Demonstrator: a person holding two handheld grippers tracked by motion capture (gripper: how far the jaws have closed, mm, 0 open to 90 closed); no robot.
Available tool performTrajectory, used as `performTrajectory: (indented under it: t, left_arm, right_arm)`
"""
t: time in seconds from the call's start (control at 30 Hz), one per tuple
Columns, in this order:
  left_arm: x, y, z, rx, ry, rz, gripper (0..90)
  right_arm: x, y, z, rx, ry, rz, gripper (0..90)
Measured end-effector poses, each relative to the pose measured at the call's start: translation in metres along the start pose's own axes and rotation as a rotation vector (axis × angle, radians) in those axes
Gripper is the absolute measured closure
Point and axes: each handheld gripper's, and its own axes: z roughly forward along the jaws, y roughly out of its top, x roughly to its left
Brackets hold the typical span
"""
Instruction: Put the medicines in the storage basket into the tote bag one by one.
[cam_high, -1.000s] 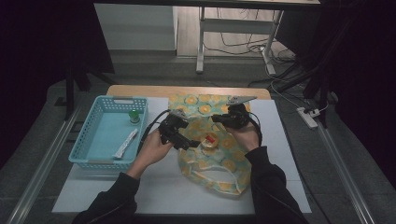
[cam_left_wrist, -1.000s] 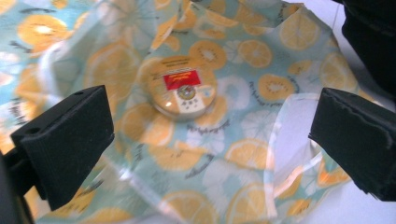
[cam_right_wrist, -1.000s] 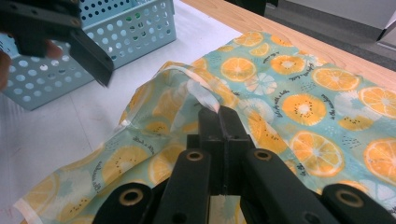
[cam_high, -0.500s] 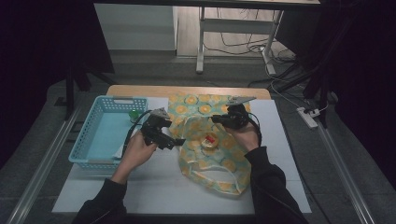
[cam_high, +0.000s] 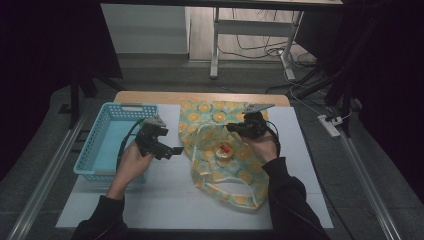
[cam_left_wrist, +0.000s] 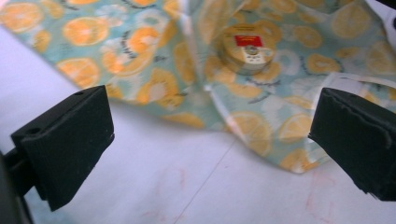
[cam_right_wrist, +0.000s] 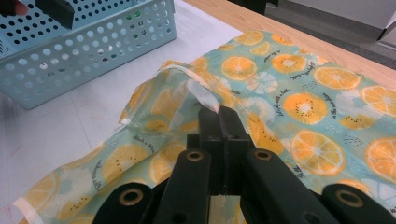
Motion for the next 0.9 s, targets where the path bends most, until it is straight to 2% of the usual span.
performTrajectory:
  t: [0.13,0.3,0.5,0.63,0.77,0.9]
  left_arm:
    - [0.007,-0.005,-0.01,0.006,0.032,-0.023,0.0]
    - [0.016,-0.01,-0.026,-0.015,0.071,-0.058,0.0]
    - [0.029,-0.02,-0.044,-0.01,0.168,-0.091,0.0]
    - [0.041,-0.029,-0.049,-0.002,0.187,-0.127,0.0]
    - [0.055,-0.04,-0.052,0.015,0.229,-0.179,0.2]
    - [0.065,-0.049,-0.051,0.037,0.246,-0.2,0.1]
  right_arm:
    - [0.0,0.0,0.0,0.0,-0.001,-0.001,90.0]
    - [0.0,0.0,-0.001,-0.001,0.0,-0.001,90.0]
    - [0.0,0.0,-0.002,-0.005,0.0,-0.001,90.0]
    - [0.0,0.0,-0.002,-0.005,-0.001,-0.001,90.0]
    - [0.0,0.0,-0.002,-0.002,-0.001,-0.001,90.0]
    - [0.001,0.0,-0.001,0.003,-0.001,-0.003,90.0]
